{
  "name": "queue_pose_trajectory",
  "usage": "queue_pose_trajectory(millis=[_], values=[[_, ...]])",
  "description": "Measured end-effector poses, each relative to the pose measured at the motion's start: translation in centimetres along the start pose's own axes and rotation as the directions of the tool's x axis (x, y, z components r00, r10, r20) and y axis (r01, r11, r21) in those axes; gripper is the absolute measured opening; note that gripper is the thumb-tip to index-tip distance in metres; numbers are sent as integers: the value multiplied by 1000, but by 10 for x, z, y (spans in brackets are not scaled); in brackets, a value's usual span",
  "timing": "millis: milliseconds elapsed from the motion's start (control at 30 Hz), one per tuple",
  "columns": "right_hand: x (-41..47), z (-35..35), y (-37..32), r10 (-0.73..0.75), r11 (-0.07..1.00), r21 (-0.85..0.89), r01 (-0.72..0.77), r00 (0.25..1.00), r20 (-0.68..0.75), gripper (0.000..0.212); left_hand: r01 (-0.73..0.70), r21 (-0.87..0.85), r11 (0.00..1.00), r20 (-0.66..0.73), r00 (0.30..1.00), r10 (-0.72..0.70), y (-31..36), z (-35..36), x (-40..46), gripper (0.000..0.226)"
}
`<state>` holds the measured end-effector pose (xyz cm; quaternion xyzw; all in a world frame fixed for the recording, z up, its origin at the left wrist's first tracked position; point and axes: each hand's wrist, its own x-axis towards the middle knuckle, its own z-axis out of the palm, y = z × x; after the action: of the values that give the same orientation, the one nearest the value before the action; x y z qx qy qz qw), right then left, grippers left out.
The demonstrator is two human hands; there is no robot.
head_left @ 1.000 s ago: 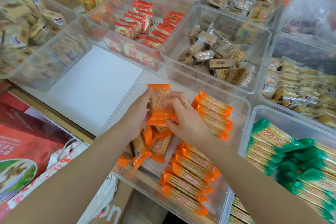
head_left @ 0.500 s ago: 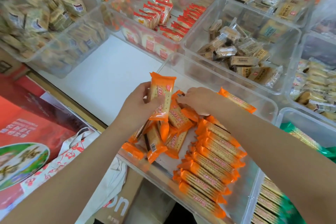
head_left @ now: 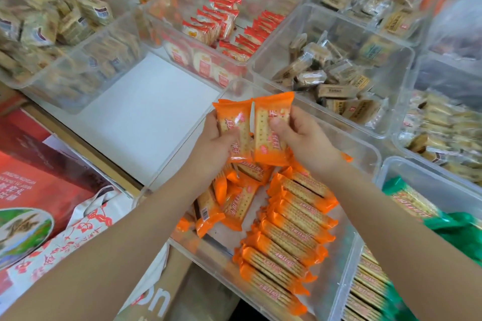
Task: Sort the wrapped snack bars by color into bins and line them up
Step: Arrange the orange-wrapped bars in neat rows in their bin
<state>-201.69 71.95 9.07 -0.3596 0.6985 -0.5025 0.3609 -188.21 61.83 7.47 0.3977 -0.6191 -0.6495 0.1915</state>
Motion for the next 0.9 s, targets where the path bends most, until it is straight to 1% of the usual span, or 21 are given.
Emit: queue_pose_trajectory(millis=[67, 100, 133, 200, 233, 267, 333, 367, 400, 433, 467, 533, 567, 633, 667, 700, 733, 767, 800, 867, 900], values=[[3, 11, 2, 1, 996, -86, -10, 994, -107, 11, 38, -86, 996, 34, 999, -35, 1, 12, 6, 34], [4, 16, 4, -13, 991, -131, -7, 988, -151, 15, 40, -129, 991, 51, 998, -33, 3, 17, 7, 32], [5, 22, 5, -21, 991, -132, -3, 984, -180, 19, 30, -184, 983, 61, 998, -19, 4, 20, 9, 39], [7, 31, 6, -42, 999, -10, 41, 982, -184, 22, 3, -176, 984, 92, 996, 13, 2, 27, 14, 70], [8, 34, 6, -37, 997, 55, 46, 986, -162, 30, -15, -102, 995, 118, 993, 27, 2, 28, 12, 73], [8, 35, 6, -3, 993, 116, 17, 993, -122, 43, -49, -34, 998, 144, 988, 53, 0, 28, 10, 68], [9, 32, 8, 138, 945, 301, -128, 990, -9, 66, -102, 2, 995, 174, 980, 100, -5, 26, 10, 49], [9, 27, 10, 203, 894, 394, -212, 977, 65, 70, -127, 19, 992, 186, 975, 121, -3, 24, 9, 39], [10, 20, 11, 241, 857, 435, -277, 961, 138, 72, -161, 46, 986, 206, 967, 149, -1, 23, 11, 33], [11, 14, 11, 246, 858, 413, -307, 950, 194, 70, -191, 46, 981, 226, 958, 176, 2, 22, 10, 30], [13, 8, 11, 235, 888, 353, -296, 950, 206, 67, -227, 56, 972, 248, 946, 206, 4, 21, 13, 26], [14, -3, 11, 183, 964, 176, -199, 978, 101, 64, -304, 162, 939, 294, 923, 248, 1, 19, 21, 15], [14, -9, 9, 138, 989, 53, -139, 990, 21, 66, -309, 230, 923, 328, 917, 225, -2, 18, 25, 14], [13, -22, 6, 17, 971, -236, -41, 995, -101, 77, -295, 372, 880, 388, 911, 141, -10, 14, 36, 28], [12, -28, 3, -28, 930, -367, -24, 990, -137, 81, -319, 504, 803, 427, 900, 90, -16, 11, 43, 36], [10, -32, 1, -69, 882, -470, -12, 985, -155, 82, -373, 645, 667, 479, 877, 28, -21, 11, 51, 40], [8, -34, 0, -111, 830, -557, 7, 982, -152, 84, -437, 738, 514, 531, 846, -44, -26, 12, 58, 42], [8, -33, -1, -144, 773, -634, 30, 981, -130, 85, -511, 779, 364, 578, 809, -102, -29, 14, 62, 43], [7, -31, -2, -166, 716, -697, 49, 981, -102, 86, -570, 784, 245, 612, 777, -147, -35, 17, 67, 46], [9, -25, 0, -165, 643, -764, 50, 984, -74, 86, -656, 750, 81, 660, 734, -162, -41, 24, 77, 54], [10, -23, 1, -146, 632, -774, 30, 986, -81, 86, -689, 724, 26, 684, 713, -156, -43, 28, 80, 58]])
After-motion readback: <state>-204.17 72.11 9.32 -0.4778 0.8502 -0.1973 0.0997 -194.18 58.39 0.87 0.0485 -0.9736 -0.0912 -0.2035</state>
